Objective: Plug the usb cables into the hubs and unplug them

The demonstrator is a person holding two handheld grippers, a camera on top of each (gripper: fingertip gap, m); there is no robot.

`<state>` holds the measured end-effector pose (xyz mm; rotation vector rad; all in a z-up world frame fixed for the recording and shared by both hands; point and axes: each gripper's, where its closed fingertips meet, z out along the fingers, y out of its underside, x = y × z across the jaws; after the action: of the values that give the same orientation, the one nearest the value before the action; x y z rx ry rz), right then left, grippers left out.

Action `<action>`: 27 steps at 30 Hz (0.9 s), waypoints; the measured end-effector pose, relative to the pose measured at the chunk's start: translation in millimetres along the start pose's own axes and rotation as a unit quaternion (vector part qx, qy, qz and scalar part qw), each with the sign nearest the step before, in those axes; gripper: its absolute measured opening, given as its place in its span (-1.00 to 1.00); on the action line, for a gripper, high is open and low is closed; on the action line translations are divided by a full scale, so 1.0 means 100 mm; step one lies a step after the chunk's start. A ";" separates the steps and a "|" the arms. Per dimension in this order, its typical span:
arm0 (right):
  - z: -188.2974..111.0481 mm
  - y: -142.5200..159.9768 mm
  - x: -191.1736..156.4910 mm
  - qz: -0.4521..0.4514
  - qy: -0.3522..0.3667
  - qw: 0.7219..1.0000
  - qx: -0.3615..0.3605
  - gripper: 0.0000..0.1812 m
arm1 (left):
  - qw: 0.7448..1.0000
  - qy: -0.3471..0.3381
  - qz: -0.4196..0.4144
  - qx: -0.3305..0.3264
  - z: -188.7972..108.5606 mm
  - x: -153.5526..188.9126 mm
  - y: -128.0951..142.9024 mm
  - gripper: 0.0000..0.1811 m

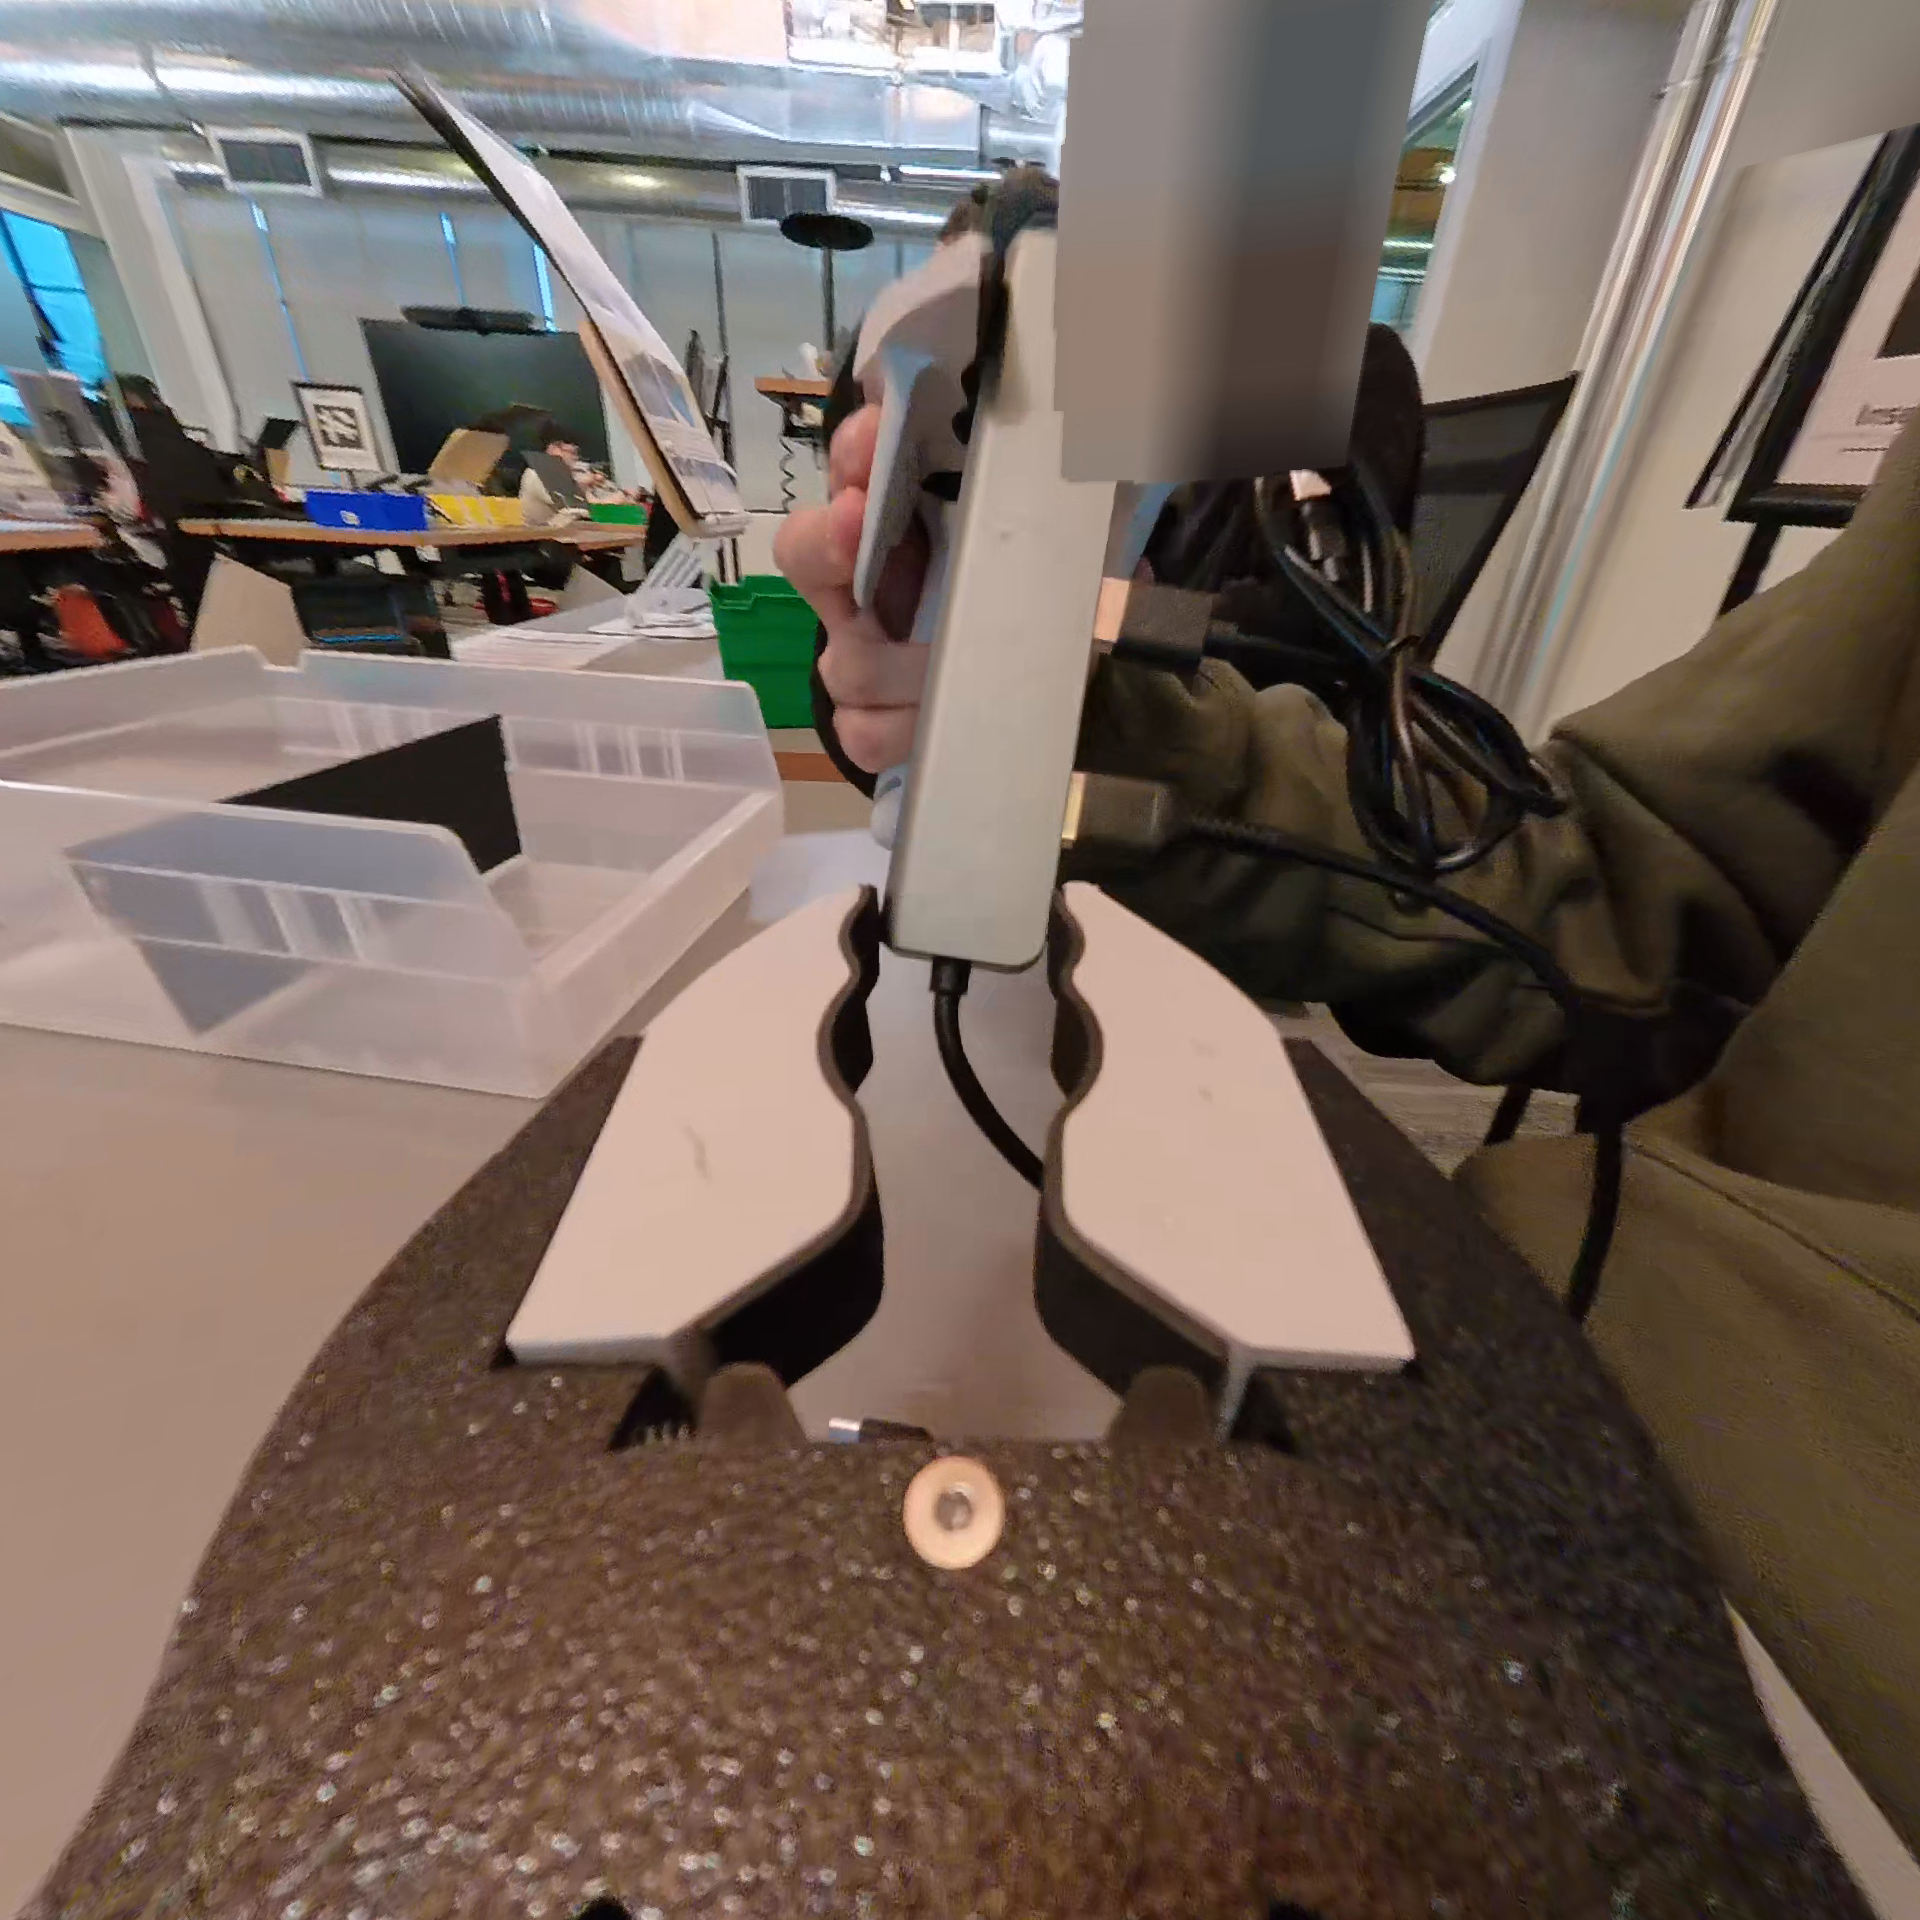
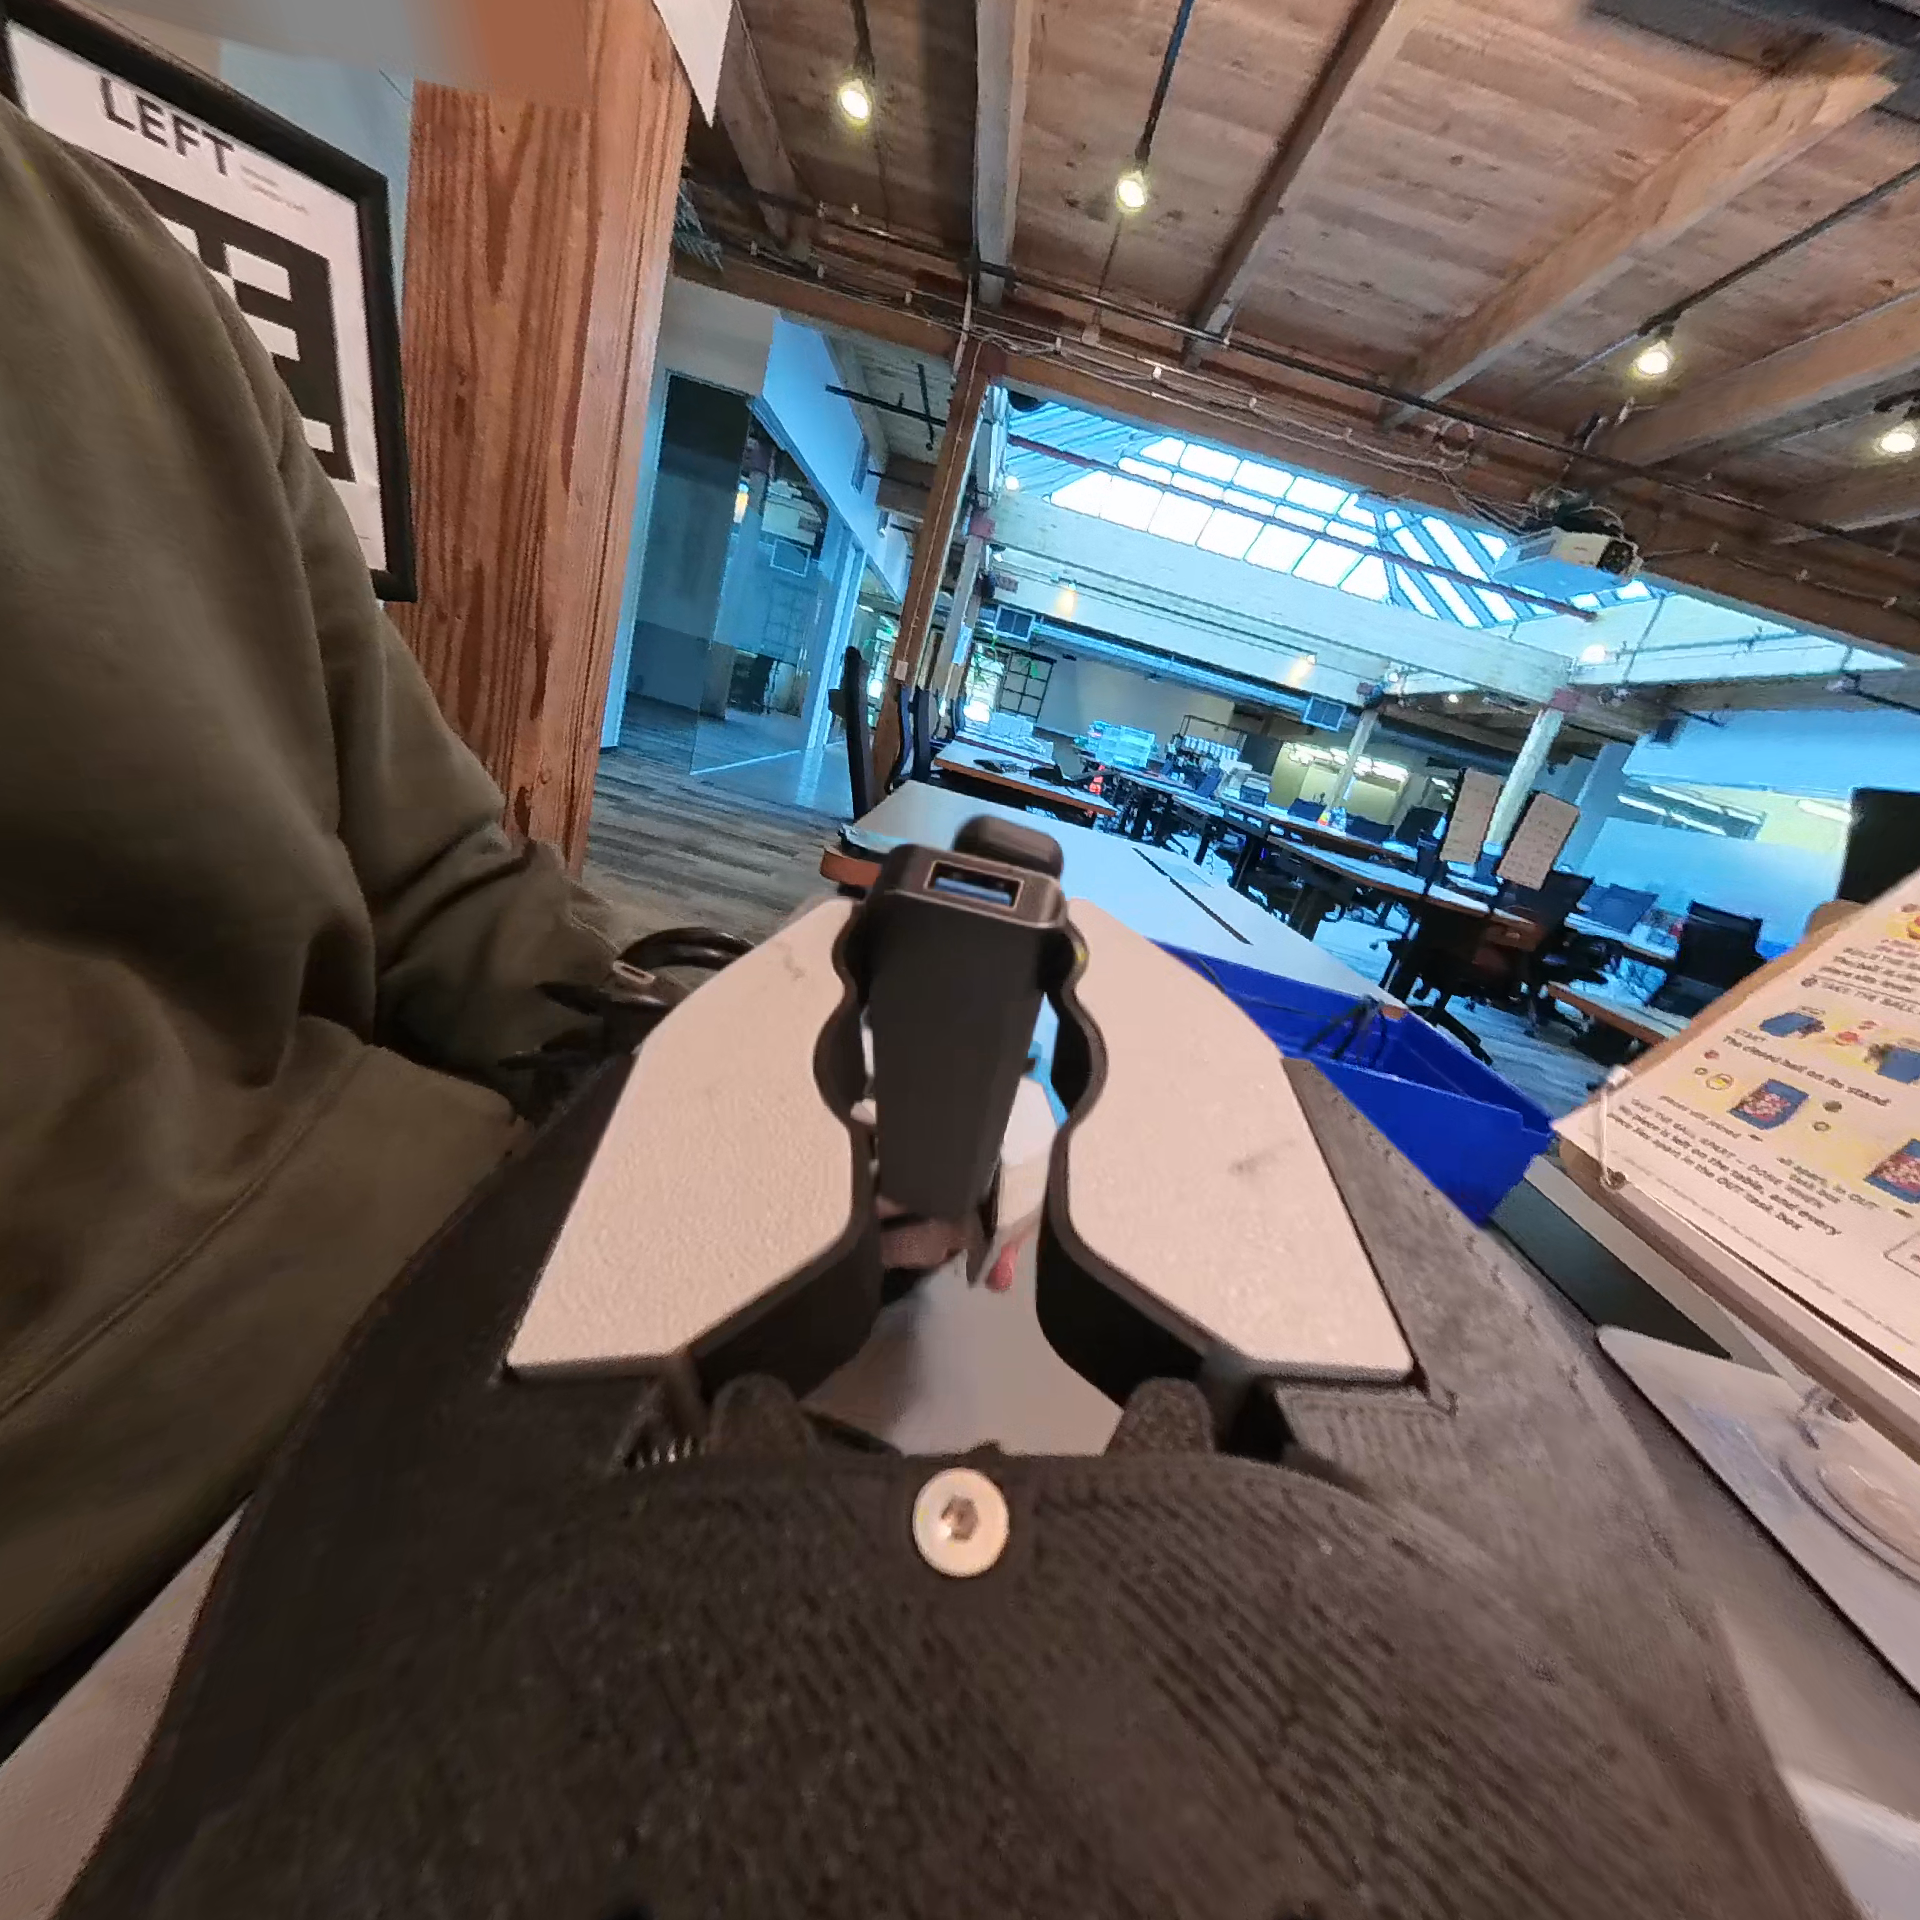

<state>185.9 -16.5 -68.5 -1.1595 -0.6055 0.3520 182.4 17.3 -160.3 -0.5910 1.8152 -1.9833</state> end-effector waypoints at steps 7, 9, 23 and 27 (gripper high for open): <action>-0.18 0.34 0.22 0.001 0.080 0.986 -0.145 -0.59 | 0.985 -0.095 0.095 -0.103 -0.31 -0.19 -0.15 -0.67; -0.20 0.38 0.29 -0.005 0.109 0.978 -0.177 -0.42 | 0.970 -0.117 0.138 -0.163 -0.41 -0.25 -0.19 -0.67; 0.07 0.81 0.10 -0.056 0.058 0.947 -0.312 -0.61 | 0.923 -0.102 0.226 -0.296 -0.53 -0.19 -0.30 -0.67; 0.05 0.85 0.14 -0.072 0.075 0.933 -0.344 -0.45 | 0.906 -0.115 0.239 -0.330 -0.56 -0.21 -0.24 -0.67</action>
<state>198.2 26.6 -142.5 -1.7816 -0.6980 -0.0949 168.7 77.6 -141.9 -0.4701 2.1958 -0.9246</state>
